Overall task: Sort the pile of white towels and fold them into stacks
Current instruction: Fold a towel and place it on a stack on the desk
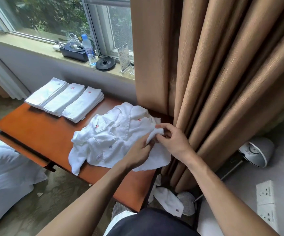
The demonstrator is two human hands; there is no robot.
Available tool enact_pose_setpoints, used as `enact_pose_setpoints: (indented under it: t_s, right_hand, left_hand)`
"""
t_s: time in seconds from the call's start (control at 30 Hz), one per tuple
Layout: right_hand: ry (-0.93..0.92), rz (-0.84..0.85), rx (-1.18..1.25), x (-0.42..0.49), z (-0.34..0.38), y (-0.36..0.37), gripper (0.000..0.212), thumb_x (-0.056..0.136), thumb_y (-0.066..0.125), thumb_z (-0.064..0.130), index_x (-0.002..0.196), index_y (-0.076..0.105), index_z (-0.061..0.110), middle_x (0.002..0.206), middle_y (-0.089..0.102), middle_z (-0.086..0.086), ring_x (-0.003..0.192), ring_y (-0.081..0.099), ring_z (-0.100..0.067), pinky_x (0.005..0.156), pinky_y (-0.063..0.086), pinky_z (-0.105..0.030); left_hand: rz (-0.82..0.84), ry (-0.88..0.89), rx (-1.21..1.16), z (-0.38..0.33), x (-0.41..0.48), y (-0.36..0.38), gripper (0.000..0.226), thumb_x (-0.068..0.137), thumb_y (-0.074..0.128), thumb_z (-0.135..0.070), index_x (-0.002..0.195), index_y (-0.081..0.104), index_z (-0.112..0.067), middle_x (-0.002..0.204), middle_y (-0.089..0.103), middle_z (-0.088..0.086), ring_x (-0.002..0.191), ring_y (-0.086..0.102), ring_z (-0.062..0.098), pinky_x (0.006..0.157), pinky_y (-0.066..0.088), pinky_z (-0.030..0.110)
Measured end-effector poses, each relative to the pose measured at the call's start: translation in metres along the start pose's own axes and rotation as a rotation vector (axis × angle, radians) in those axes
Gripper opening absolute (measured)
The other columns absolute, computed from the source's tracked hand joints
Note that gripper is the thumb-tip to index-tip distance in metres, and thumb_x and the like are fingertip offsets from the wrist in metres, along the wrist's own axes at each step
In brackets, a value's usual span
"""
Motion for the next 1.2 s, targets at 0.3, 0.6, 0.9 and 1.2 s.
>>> enact_pose_setpoints:
  t_s: [0.3, 0.6, 0.9, 1.2]
  right_hand:
    - [-0.208, -0.277, -0.363, -0.002, 0.003, -0.038, 0.028, 0.090, 0.079, 0.038, 0.078, 0.063, 0.018, 0.073, 0.051, 0.006, 0.070, 0.052, -0.005, 0.066, 0.037, -0.013]
    - [0.063, -0.302, -0.404, -0.014, -0.050, -0.042, 0.040, 0.089, 0.069, 0.010, 0.128, 0.062, 0.012, 0.128, 0.048, -0.010, 0.125, 0.046, -0.023, 0.111, 0.038, -0.034]
    - [0.091, 0.174, -0.136, -0.047, -0.052, 0.032, 0.028, 0.097, 0.069, 0.028, 0.124, 0.064, 0.033, 0.132, 0.054, 0.006, 0.121, 0.054, -0.008, 0.098, 0.049, -0.022]
    - [0.166, 0.312, -0.104, -0.046, -0.065, 0.044, 0.090, 0.084, 0.079, 0.021, 0.159, 0.032, 0.035, 0.155, 0.045, 0.000, 0.139, 0.051, -0.019, 0.113, 0.047, -0.043]
  left_hand:
    - [0.115, -0.161, 0.200, 0.054, -0.004, 0.000, 0.023, 0.087, 0.064, -0.041, 0.088, 0.066, -0.018, 0.091, 0.071, 0.004, 0.090, 0.068, 0.023, 0.078, 0.053, 0.043]
    - [0.018, -0.234, 0.226, 0.058, 0.003, -0.001, 0.027, 0.098, 0.054, -0.021, 0.072, 0.051, -0.015, 0.073, 0.054, -0.006, 0.071, 0.050, 0.013, 0.068, 0.041, 0.035]
    - [-0.169, -0.533, -0.338, 0.061, 0.009, -0.009, 0.020, 0.104, 0.054, -0.020, 0.105, 0.070, -0.008, 0.110, 0.073, 0.020, 0.099, 0.070, 0.034, 0.094, 0.056, 0.052]
    - [-0.271, -0.782, -0.817, 0.065, -0.002, 0.003, 0.038, 0.099, 0.052, 0.000, 0.136, 0.057, 0.001, 0.121, 0.066, 0.019, 0.108, 0.065, 0.033, 0.081, 0.057, 0.043]
Point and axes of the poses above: each hand's wrist, its own x-axis towards the middle knuckle, its own y-axis out of the palm, z = x × y, the point moved 7 cm from there along x, towards the middle knuckle
